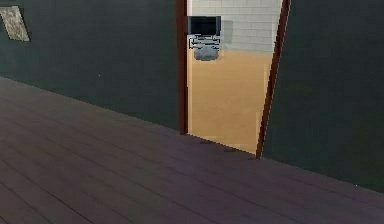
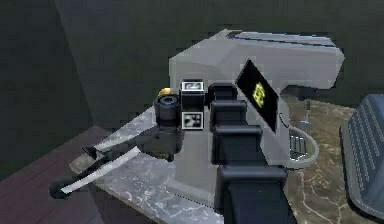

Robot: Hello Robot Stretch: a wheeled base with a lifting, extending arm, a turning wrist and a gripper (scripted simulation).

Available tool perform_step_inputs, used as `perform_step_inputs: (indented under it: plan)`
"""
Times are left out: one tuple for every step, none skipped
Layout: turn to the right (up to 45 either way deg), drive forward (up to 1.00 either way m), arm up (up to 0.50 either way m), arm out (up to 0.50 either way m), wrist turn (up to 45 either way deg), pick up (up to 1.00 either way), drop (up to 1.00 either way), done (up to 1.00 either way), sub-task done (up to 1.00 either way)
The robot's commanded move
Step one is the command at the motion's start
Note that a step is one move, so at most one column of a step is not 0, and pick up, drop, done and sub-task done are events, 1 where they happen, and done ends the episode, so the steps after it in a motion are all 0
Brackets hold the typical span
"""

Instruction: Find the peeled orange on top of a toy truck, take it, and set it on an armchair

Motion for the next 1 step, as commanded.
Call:
perform_step_inputs:
  plan:
    - [0.0, 0.0, 0.0, 0.0, 45.0, 0.0, 0.0, 0.0, 0.0]
